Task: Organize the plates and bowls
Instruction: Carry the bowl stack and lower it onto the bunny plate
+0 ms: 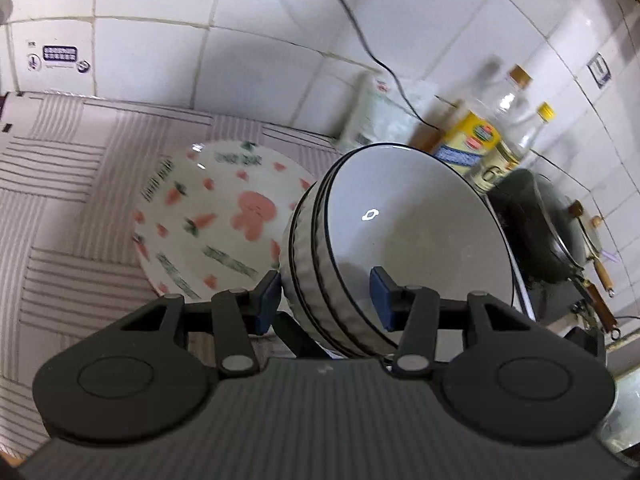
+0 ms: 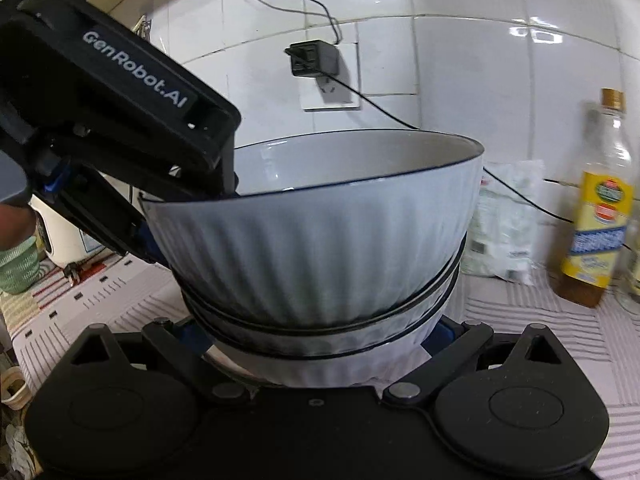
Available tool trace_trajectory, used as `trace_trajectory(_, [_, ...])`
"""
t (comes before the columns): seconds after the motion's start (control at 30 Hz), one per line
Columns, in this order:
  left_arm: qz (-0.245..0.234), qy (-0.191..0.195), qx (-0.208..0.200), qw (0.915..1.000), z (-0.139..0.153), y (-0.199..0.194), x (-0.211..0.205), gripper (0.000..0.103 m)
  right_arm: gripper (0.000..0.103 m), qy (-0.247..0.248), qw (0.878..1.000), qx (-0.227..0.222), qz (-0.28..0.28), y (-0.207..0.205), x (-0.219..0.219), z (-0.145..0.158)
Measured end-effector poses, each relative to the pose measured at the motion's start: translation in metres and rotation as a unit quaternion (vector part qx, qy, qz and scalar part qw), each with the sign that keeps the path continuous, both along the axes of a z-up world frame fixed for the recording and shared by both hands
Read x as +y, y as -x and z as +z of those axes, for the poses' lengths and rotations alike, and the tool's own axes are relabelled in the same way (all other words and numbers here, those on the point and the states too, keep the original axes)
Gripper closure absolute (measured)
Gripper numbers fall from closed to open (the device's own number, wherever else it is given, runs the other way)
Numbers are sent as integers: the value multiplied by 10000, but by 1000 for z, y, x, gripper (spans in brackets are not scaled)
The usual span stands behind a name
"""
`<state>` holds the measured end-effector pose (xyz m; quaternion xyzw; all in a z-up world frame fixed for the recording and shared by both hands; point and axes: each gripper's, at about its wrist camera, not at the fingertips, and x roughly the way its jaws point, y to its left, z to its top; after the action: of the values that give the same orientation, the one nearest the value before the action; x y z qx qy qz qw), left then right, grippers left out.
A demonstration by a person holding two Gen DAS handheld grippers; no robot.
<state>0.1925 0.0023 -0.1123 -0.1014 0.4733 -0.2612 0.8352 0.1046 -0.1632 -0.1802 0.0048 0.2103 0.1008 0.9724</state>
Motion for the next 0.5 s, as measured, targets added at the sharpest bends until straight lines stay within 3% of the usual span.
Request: trace_trajectory(0.5, [-62, -58, 242, 9997, -43, -64, 30, 54, 2, 39, 9996, 250, -98, -53, 41, -34])
